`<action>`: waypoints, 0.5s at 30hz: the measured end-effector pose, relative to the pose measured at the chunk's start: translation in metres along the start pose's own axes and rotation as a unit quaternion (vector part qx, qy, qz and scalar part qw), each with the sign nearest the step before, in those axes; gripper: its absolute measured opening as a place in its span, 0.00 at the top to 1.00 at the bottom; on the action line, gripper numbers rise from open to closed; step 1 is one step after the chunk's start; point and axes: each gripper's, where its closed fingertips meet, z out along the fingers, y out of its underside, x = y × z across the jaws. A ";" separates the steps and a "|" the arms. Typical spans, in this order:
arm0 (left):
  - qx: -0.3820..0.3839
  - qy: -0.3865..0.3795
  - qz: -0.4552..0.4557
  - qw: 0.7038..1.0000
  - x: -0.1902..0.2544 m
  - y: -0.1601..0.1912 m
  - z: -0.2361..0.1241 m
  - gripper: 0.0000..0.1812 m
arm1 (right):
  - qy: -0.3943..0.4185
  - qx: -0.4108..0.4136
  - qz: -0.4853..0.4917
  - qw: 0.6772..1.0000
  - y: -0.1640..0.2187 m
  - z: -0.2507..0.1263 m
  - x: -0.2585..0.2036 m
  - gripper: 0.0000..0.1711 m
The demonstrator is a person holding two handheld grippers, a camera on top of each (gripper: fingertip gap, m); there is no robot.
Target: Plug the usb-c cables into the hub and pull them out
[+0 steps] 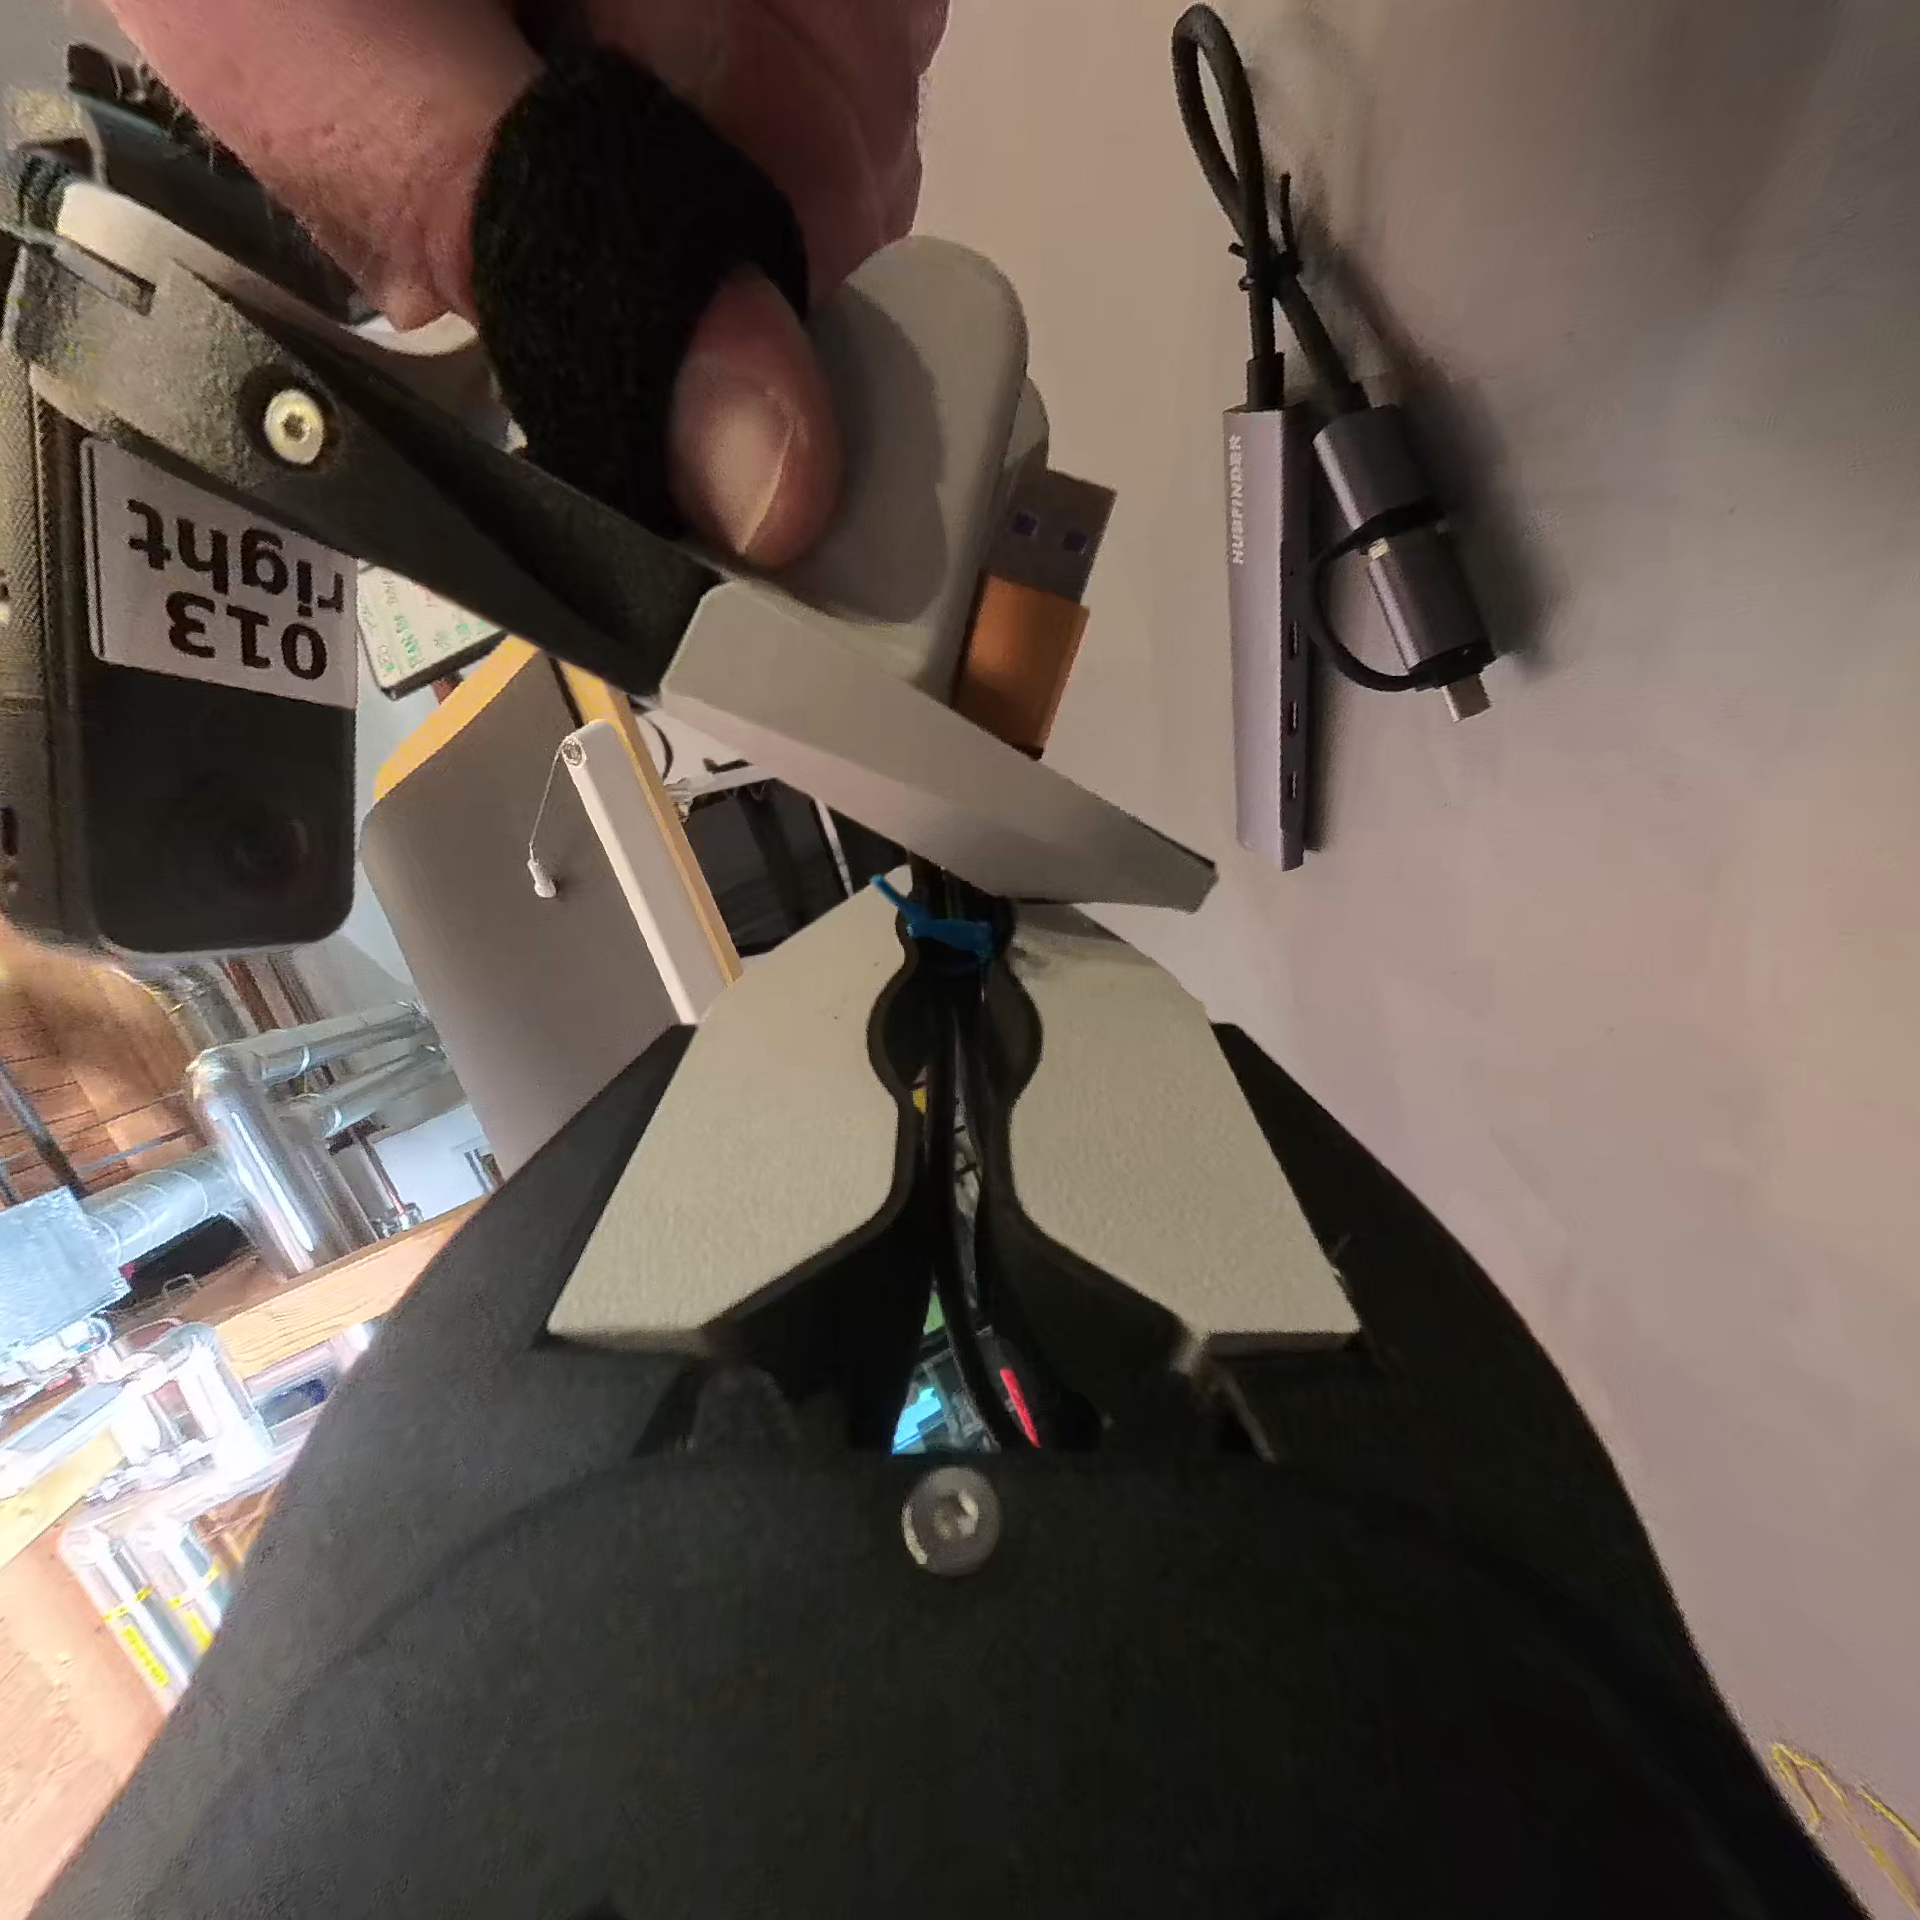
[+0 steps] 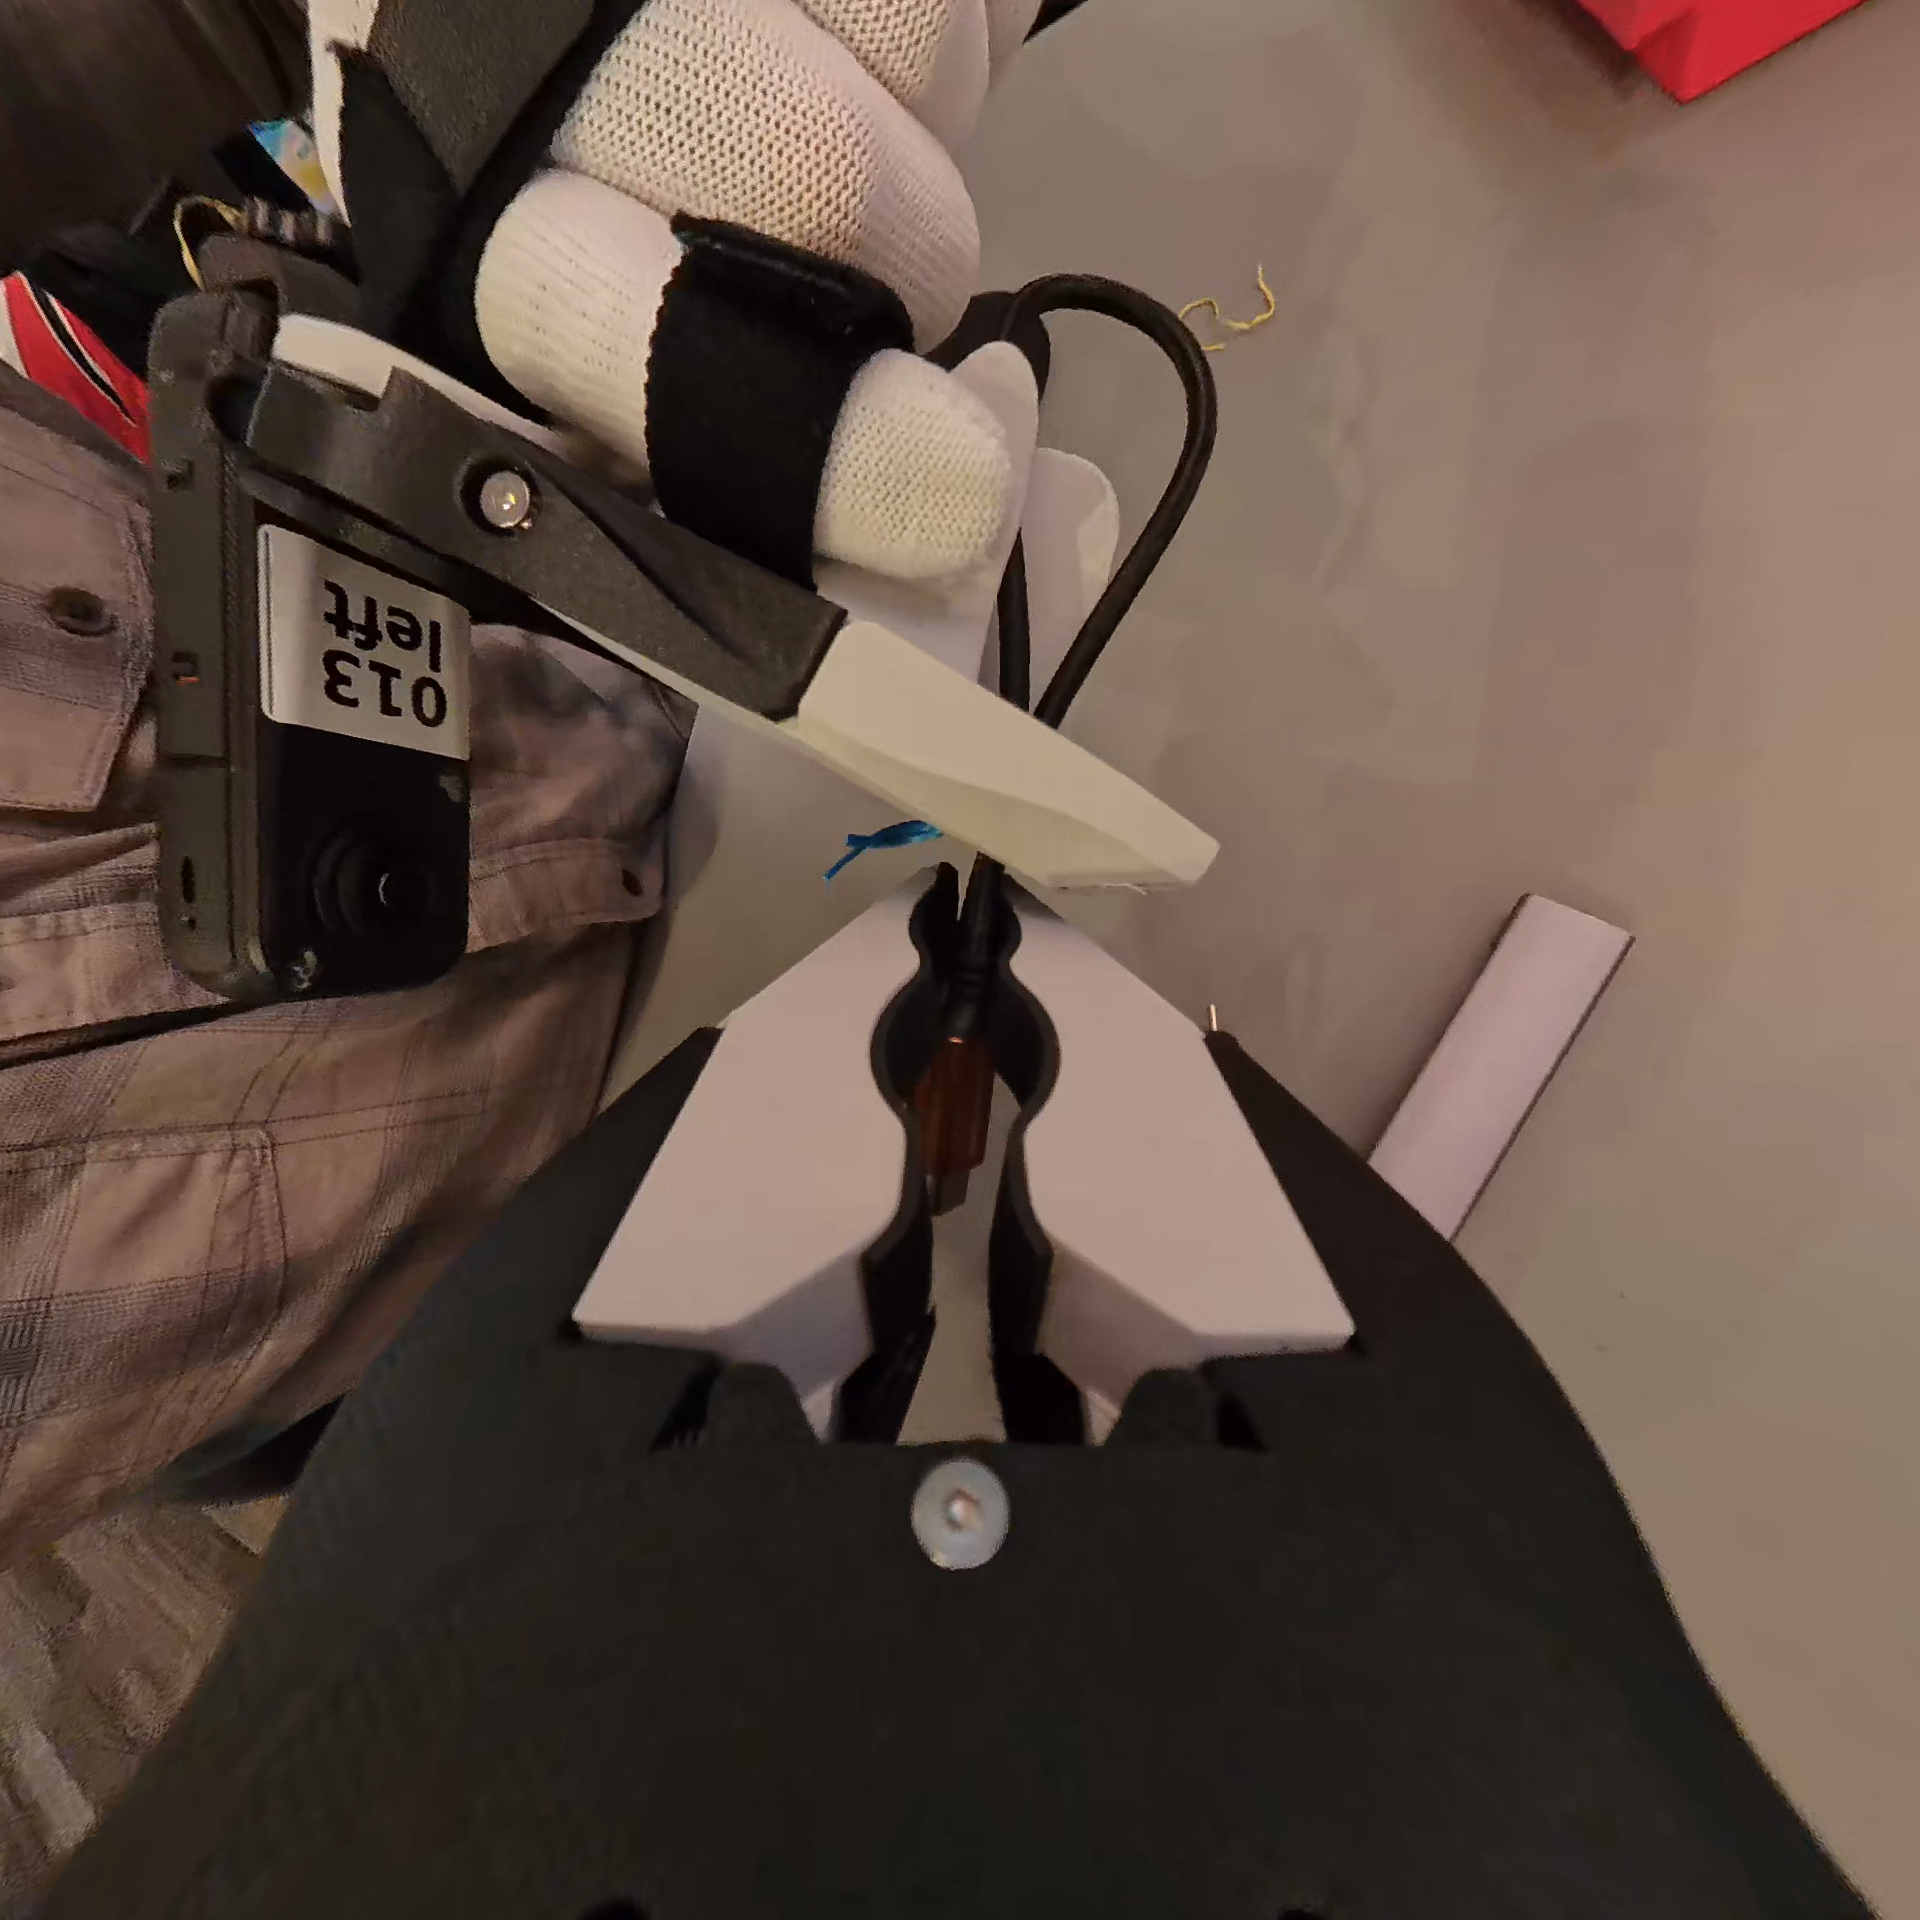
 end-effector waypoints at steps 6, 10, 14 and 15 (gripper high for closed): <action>-0.009 0.014 -0.014 1.000 0.000 0.008 0.000 0.97 | 0.006 0.010 -0.002 1.000 -0.003 -0.002 0.002 1.00; -0.010 0.017 -0.023 1.000 0.000 0.010 -0.001 0.97 | 0.000 0.018 0.001 1.000 -0.004 -0.001 0.000 1.00; -0.012 0.020 -0.033 0.999 0.001 0.013 -0.003 0.99 | -0.003 0.020 0.001 1.000 -0.002 -0.002 -0.001 1.00; -0.040 0.027 -0.030 0.998 0.003 0.024 -0.001 0.99 | 0.006 0.004 0.001 1.000 0.005 -0.002 0.002 1.00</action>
